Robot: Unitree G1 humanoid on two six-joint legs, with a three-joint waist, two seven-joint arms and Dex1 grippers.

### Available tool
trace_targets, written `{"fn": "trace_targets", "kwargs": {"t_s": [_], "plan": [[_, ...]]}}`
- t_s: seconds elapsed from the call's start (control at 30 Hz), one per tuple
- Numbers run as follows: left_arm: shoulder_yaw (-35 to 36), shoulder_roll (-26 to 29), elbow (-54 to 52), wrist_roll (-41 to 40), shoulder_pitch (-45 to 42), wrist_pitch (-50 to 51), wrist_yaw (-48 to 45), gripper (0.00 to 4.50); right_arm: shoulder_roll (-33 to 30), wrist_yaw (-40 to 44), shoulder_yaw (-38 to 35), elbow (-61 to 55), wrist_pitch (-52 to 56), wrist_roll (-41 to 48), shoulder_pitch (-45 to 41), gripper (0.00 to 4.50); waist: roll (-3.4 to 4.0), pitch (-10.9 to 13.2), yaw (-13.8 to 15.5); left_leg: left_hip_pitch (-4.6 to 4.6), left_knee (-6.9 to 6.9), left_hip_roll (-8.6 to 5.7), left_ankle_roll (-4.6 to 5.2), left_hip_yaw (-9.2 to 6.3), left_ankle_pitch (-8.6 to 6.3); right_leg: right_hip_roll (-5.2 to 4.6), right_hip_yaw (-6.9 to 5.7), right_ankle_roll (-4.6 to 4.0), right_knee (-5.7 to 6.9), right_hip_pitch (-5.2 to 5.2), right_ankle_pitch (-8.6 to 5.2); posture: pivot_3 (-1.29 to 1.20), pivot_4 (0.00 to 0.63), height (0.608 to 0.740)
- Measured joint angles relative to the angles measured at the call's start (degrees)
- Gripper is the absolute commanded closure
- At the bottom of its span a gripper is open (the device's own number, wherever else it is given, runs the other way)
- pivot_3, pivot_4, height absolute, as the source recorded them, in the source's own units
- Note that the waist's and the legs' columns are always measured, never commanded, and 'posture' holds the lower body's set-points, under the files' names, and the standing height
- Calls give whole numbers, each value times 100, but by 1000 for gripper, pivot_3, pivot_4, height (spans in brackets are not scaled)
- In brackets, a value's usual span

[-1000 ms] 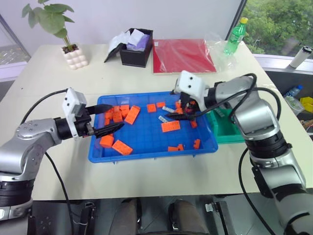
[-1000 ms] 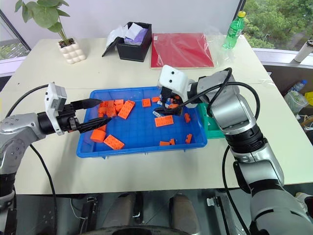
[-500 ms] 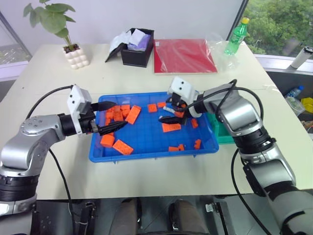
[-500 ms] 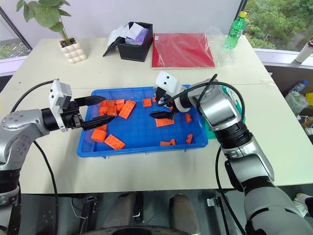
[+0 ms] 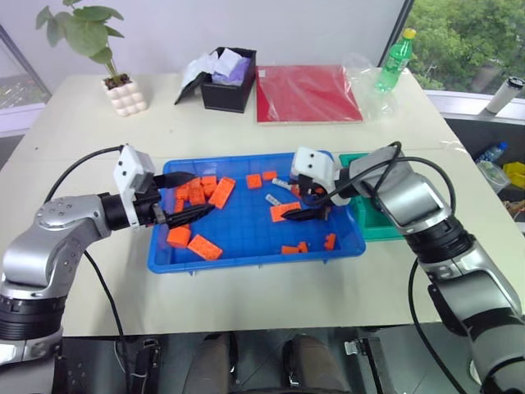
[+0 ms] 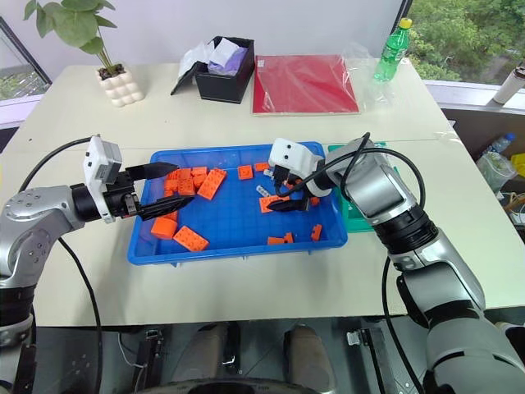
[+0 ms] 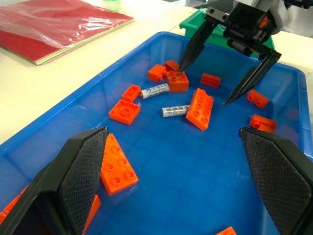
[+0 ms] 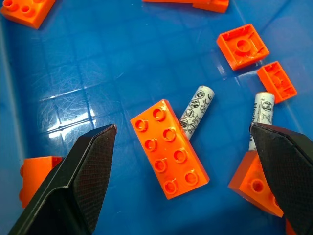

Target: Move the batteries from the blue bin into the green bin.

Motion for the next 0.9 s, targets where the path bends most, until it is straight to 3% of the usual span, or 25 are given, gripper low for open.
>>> {"fn": "trace_targets", "kwargs": {"t_s": [0.4, 0.9], "plan": [[30, -22, -49, -119, 28, 29, 62, 0, -300, 39, 399, 161, -1335, -701, 350, 22, 0, 0, 13, 0, 3, 0, 0, 0, 0, -1, 0, 0, -1, 2, 0, 0, 150, 740], [148, 54, -67, -210, 80, 92, 140, 0, -150, -130, 384, 292, -1813, -1045, 515, 22, 0, 0, 12, 1, 3, 0, -2, 0, 1, 0, 0, 0, -1, 5, 0, 0, 150, 740]]}}
